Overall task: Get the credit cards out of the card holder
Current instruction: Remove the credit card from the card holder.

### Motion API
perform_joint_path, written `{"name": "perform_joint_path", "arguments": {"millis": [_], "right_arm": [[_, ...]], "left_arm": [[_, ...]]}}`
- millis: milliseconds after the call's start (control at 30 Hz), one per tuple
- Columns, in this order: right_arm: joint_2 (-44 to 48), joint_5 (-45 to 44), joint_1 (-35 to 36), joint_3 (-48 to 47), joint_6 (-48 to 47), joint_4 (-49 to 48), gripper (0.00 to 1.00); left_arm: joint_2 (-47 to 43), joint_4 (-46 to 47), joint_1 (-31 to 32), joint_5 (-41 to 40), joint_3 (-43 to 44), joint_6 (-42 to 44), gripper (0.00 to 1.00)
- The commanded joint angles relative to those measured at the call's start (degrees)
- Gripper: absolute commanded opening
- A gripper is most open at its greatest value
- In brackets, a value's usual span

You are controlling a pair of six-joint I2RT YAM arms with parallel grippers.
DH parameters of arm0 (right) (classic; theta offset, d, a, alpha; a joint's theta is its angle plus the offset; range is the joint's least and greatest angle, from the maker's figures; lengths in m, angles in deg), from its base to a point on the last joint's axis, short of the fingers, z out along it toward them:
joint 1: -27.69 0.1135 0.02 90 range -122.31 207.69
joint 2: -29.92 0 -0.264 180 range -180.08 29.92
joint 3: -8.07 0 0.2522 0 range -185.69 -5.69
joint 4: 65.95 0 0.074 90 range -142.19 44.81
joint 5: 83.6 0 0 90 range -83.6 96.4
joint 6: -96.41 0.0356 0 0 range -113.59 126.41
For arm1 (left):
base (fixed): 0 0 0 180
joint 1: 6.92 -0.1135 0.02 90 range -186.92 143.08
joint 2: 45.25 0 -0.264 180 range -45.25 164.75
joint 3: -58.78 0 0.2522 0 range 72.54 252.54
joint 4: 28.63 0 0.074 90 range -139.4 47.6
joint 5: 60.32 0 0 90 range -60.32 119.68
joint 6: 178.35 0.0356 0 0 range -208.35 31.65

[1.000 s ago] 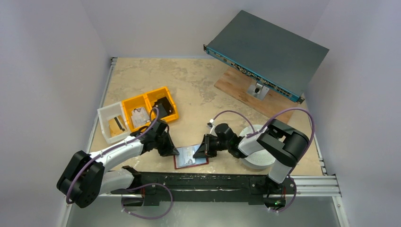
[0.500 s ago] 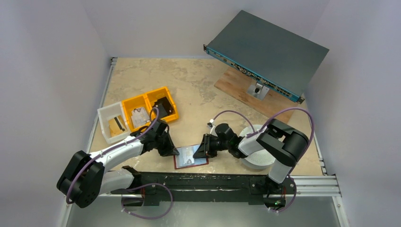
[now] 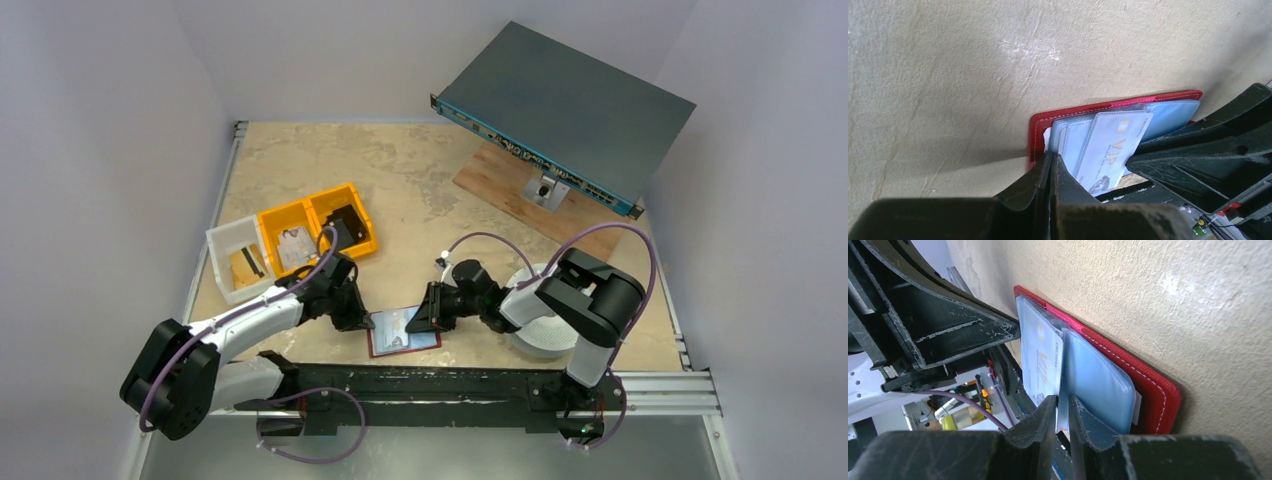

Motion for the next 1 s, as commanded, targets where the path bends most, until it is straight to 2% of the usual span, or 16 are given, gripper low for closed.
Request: {"name": "perform_joint_path", "arguments": {"millis": [0,267,600,967], "right_arm": [[-0.5,-0.18,-0.32,-2.02,-0.76,-0.2,0.17],[-2.36,0.01,-0.34,-2.79,-0.83,-0.4,0.15],[-1.15,-0.59,-0.42,-1.99,-1.45,1.23,0.0],[2.3,-4.65,-0.52,-0.37,-4.28,7.67,0.0]], "left_arm": [[1.11,-4.43,0.4,-3.53,-0.34,2.81,0.0],[1.07,-4.3,0.38,-2.89,0.22,3.59,0.0],[0.53,-5.72,0.38,-3.27,1.2,4.5,0.0],[0.47,-6.83,0.39,-3.71,1.85,5.59,0.0]]}}
